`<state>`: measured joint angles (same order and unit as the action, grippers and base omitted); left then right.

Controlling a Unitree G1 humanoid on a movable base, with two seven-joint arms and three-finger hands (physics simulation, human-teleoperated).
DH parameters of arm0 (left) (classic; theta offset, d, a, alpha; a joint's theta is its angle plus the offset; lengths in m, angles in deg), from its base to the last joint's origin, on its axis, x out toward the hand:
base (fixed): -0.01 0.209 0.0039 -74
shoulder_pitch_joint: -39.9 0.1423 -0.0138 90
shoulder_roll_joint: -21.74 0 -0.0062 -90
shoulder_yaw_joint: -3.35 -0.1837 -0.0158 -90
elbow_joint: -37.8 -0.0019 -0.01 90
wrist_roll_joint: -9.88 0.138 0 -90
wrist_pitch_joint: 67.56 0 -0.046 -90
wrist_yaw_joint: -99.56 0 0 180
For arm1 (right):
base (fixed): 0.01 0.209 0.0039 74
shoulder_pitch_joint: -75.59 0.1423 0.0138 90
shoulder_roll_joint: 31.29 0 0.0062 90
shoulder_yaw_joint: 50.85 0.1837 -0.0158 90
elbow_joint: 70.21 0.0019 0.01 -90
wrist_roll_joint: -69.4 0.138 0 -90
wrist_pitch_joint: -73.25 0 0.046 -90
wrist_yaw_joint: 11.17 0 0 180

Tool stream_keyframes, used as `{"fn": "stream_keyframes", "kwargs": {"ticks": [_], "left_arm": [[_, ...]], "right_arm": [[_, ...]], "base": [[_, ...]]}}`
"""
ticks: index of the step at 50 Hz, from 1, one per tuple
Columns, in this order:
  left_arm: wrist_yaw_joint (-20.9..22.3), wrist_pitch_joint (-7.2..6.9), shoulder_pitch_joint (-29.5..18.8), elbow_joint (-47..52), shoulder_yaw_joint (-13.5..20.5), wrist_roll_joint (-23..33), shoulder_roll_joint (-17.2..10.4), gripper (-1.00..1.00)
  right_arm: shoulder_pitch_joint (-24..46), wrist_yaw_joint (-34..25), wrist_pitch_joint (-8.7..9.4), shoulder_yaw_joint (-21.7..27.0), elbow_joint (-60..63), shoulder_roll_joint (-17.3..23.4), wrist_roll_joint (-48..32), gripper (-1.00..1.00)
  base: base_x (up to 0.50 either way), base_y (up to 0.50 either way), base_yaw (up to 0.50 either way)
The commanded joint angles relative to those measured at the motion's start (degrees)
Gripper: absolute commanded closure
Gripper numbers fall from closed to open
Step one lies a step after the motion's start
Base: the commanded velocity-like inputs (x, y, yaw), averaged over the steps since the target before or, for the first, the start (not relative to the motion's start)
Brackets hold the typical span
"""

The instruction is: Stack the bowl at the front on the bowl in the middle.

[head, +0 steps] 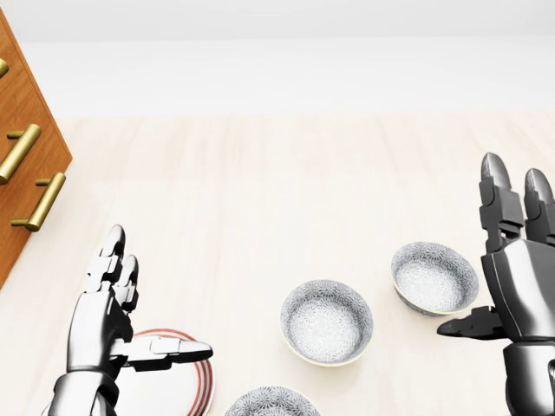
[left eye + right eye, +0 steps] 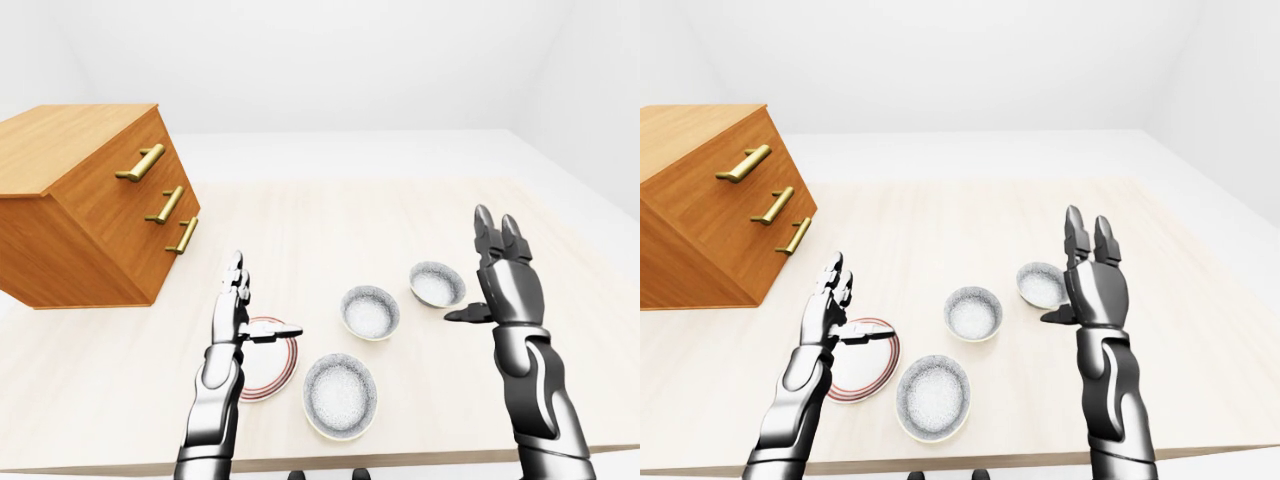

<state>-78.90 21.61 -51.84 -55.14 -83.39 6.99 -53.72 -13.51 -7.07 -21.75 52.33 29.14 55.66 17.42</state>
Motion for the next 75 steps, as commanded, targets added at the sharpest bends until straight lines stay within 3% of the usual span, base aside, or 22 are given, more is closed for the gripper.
{"fn": "stream_keyframes", "kwargs": {"ticks": [1, 6, 11, 12, 18, 22, 31, 39, 47, 50, 57, 65, 66, 70, 73, 75], "left_arm": [[-0.04, -0.74, -0.33, -0.06, 0.31, -0.59, -0.16, -1.00], [-0.04, -0.81, -0.43, -0.11, 0.44, -0.72, -0.24, -1.00], [-0.12, -0.87, -0.69, -0.26, 0.54, -0.80, -0.28, -1.00], [-0.07, -0.46, -0.70, -0.78, 0.57, -0.81, -0.28, -1.00], [-0.21, -0.81, -0.63, -0.45, 0.50, -0.84, -0.25, -1.00], [-0.31, -0.19, -0.95, -1.56, 0.54, -0.80, -0.24, -1.00], [-0.52, -0.40, -1.25, -2.17, 0.63, -1.06, -0.29, -1.00], [-0.56, -0.31, -1.10, -2.36, 0.53, -1.08, -0.26, -1.00], [-0.60, -1.08, -0.93, -1.64, 0.48, -1.17, -0.22, -1.00], [-0.58, -0.39, -1.07, -2.52, 0.51, -1.13, -0.22, -1.00], [-0.44, -0.46, -1.08, -2.54, 0.55, -1.39, -0.25, -1.00], [-0.56, -1.46, -1.01, -1.51, 0.57, -1.69, -0.22, -1.00], [-0.46, -0.93, -1.21, -2.29, 0.68, -1.78, -0.24, -1.00], [-0.44, -1.56, -1.28, -1.84, 0.83, -2.18, -0.31, -1.00], [-0.80, -3.21, -1.77, -0.44, 1.55, -2.80, -0.68, -1.00], [-0.81, -2.60, -1.56, -1.08, 1.24, -2.66, -0.45, -1.00]], "right_arm": [[1.14, -2.16, 0.00, 1.20, 0.38, 2.00, -13.50, -1.00], [3.27, 1.58, 0.00, -2.27, -5.14, 2.28, -19.19, -1.00], [3.24, 3.63, 0.00, -4.21, -7.81, 1.12, -19.54, -1.00], [3.18, 6.44, 0.00, -5.21, -10.65, 0.76, -20.50, -1.00], [3.57, 9.66, 0.00, -7.36, -15.59, 0.03, -18.80, -1.00], [7.66, 15.49, 0.00, -9.65, -27.86, 0.04, -16.67, -1.00], [12.59, 20.67, 0.00, -11.57, -40.38, 1.89, -14.79, -1.00], [13.98, 22.84, 0.00, -11.30, -42.78, 3.70, -14.79, -1.00], [14.31, 22.25, 0.00, -10.01, -40.46, 5.23, -15.11, -1.00], [14.35, 21.81, 0.00, -9.24, -39.16, 5.95, -15.21, -1.00], [15.17, 23.07, 0.00, -9.83, -39.88, 5.94, -17.18, -1.00], [18.31, 24.82, 0.00, -10.97, -41.12, 5.39, -19.16, -1.00], [18.92, 25.90, 0.00, -11.49, -42.91, 5.18, -19.58, -1.00], [21.43, 25.90, 0.00, -13.08, -49.97, 4.72, -20.09, -1.00], [24.76, 25.90, 0.00, -14.98, -58.36, 4.29, -21.19, -1.00], [27.59, 25.90, 0.00, -15.95, -64.07, 4.28, -21.63, -1.00]], "base": [[0.00, 0.00, 0.00], [0.00, 0.00, 0.00], [0.00, 0.00, 0.00], [0.00, 0.00, 0.00], [0.00, 0.00, 0.00], [0.00, 0.00, 0.00], [0.00, 0.00, 0.00], [0.00, 0.00, 0.00], [0.00, 0.00, 0.00], [0.00, 0.00, 0.00], [0.00, 0.00, 0.00], [0.00, 0.00, 0.00], [0.00, 0.00, 0.00], [0.00, 0.00, 0.00], [0.00, 0.00, 0.00], [0.00, 0.00, 0.00]]}}
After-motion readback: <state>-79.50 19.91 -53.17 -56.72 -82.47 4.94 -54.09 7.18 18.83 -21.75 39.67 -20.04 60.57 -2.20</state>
